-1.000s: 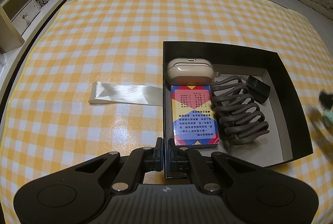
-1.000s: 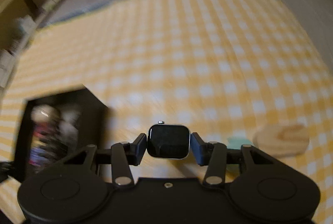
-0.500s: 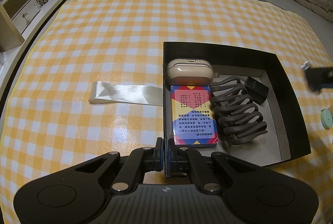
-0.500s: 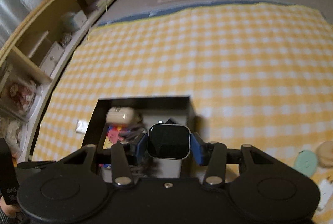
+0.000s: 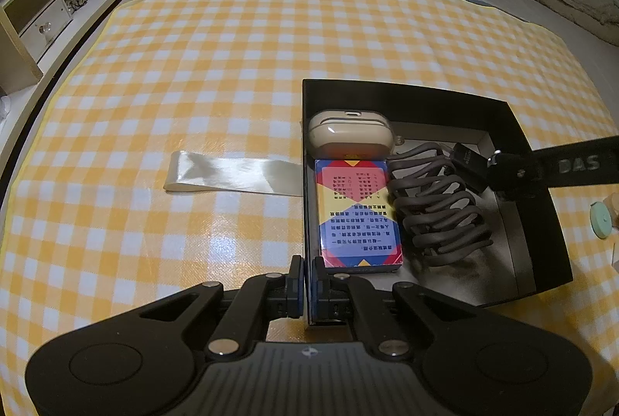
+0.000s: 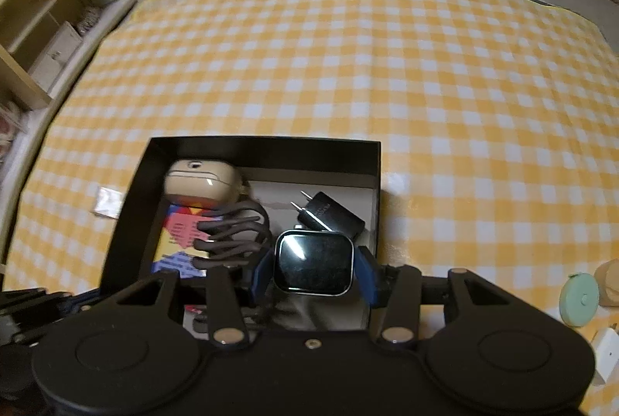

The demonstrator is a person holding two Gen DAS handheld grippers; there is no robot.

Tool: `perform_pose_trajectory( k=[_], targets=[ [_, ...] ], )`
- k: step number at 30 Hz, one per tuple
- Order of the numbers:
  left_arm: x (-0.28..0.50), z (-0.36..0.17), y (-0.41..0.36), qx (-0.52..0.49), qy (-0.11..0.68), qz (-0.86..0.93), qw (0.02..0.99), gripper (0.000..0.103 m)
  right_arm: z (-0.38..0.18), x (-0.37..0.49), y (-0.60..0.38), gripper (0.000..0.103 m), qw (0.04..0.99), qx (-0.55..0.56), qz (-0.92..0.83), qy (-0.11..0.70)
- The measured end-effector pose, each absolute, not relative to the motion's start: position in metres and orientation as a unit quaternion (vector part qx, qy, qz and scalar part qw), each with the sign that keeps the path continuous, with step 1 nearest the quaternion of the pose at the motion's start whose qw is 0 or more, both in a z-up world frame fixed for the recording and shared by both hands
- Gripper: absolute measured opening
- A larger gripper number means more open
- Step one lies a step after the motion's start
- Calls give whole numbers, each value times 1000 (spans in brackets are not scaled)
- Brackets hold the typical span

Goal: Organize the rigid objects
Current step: 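Lower the smartwatch into the black box beside the charger, release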

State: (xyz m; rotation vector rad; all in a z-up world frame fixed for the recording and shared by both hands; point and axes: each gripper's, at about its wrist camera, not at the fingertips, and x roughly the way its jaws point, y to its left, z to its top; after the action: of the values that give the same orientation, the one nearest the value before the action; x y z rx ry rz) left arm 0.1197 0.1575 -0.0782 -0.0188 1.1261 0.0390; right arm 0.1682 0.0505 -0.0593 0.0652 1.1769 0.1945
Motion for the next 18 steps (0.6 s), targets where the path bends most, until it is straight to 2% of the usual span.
perform_pose_trajectory(
  k=[15, 18],
  targets=[
    [117, -76, 160, -12, 533, 17, 846, 4, -70, 172, 58, 49, 817, 29, 84, 569],
    [117, -76, 160, -12, 533, 17, 846, 4, -71, 173, 60, 52, 818, 23, 84, 569]
  ],
)
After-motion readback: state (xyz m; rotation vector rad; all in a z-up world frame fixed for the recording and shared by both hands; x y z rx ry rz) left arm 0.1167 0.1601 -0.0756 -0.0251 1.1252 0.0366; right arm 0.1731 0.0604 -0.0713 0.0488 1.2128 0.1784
